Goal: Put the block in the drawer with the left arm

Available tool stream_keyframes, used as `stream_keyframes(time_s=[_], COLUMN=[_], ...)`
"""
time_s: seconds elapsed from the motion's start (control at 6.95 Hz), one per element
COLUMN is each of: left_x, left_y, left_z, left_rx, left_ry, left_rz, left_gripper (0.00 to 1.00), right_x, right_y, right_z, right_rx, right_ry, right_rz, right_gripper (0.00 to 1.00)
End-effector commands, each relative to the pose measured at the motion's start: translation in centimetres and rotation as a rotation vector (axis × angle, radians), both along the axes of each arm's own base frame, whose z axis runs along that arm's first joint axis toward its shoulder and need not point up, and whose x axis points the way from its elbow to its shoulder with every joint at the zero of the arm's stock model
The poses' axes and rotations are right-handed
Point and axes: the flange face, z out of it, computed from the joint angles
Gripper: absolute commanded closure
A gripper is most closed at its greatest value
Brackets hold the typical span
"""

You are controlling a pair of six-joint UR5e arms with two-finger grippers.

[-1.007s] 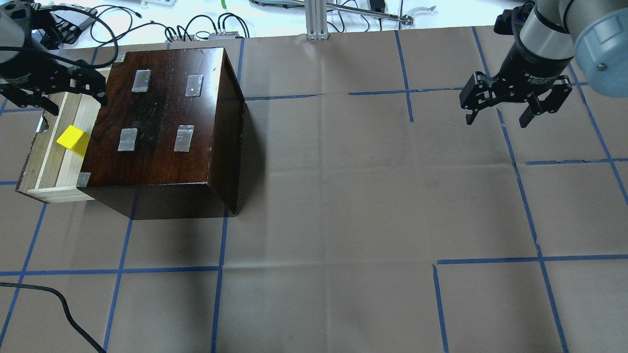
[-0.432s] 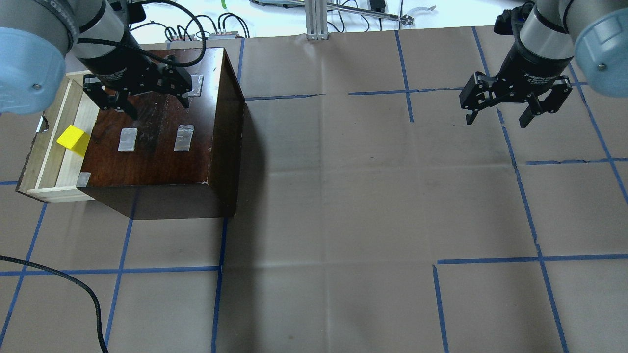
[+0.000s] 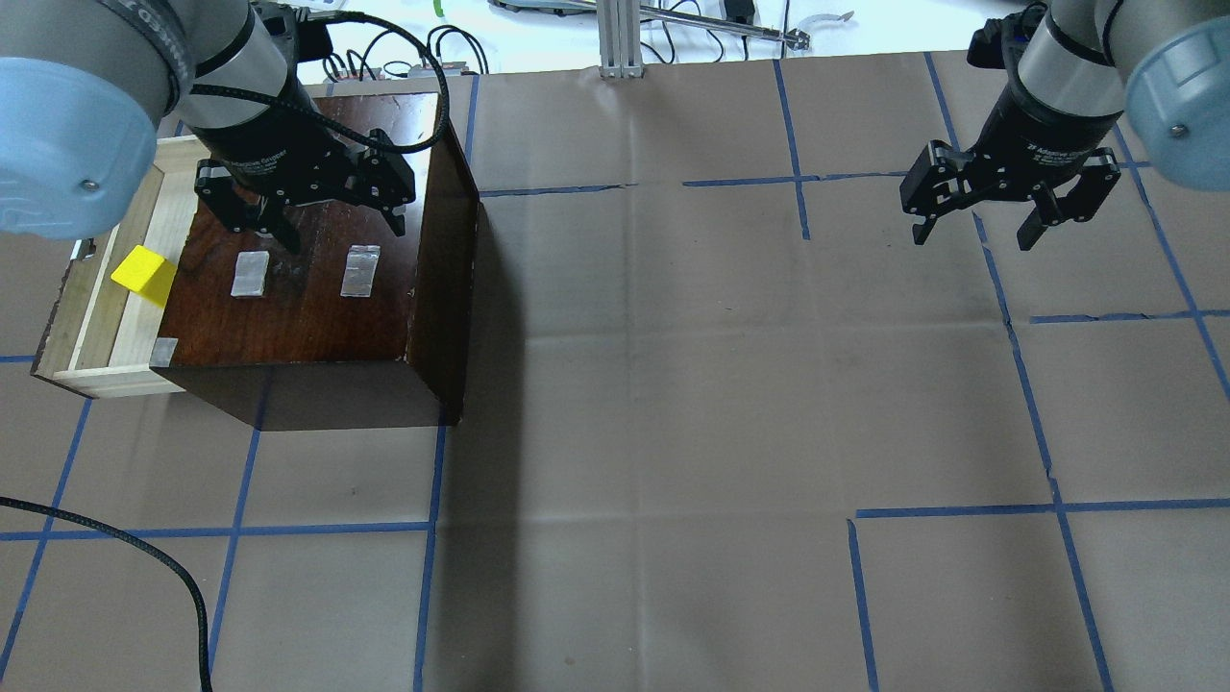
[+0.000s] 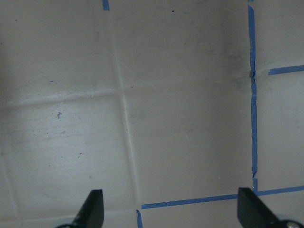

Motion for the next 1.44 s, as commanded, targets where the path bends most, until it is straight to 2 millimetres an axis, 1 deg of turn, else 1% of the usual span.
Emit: stream_keyframes(time_s=[0.0, 0.29, 0.72, 1.29], left_x=[-0.11, -0.15, -0.17, -0.18], left_y=[0.35, 0.50, 0.53, 0.53], left_z=[0.35, 0.28, 0.67, 0.68], left_rx=[-0.003, -0.002, -0.011, -0.011], left_ry=[-0.003, 0.001, 0.002, 0.003], left_rz=[-0.073, -0.112, -0.112, -0.112], left_gripper=[0.02, 0.01, 0.01, 0.01], right_x=[0.00, -0.01, 0.00, 0.00], right_y=[-0.02, -0.04, 0.00, 0.00], right_z=[0.06, -0.09, -0.01, -0.01], right_rx=[-0.001, 0.002, 0.000, 0.000], right_ry=[0.000, 0.000, 0.000, 0.000], right_rz=[0.000, 0.000, 0.000, 0.000], right_gripper=[0.00, 0.00, 0.00, 0.00])
